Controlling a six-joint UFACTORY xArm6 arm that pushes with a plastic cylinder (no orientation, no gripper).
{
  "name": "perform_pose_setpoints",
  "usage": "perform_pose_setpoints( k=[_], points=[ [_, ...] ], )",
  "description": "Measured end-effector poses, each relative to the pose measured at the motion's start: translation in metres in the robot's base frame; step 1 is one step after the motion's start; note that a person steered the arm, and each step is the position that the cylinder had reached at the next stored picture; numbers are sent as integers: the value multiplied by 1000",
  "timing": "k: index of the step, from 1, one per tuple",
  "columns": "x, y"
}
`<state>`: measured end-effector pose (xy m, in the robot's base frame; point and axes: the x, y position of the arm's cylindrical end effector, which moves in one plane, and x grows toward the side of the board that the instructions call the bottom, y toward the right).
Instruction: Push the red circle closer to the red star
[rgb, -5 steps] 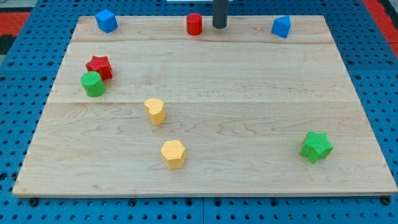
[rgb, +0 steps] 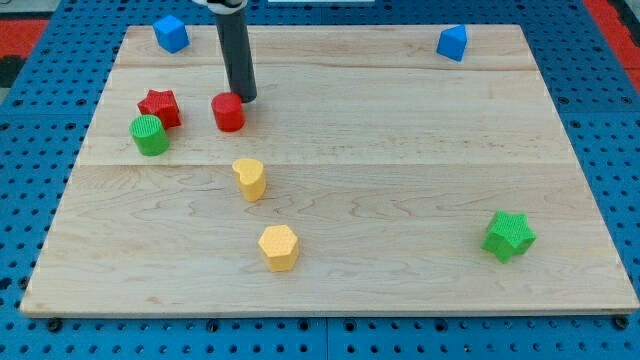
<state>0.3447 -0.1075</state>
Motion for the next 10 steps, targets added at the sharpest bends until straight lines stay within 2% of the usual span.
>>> perform_pose_setpoints(
  k=[2, 4, 5, 6, 7, 10],
  points=[
    [20, 55],
    [31, -18],
    [37, 62],
    [80, 204],
    [97, 271],
    [97, 274]
  ],
)
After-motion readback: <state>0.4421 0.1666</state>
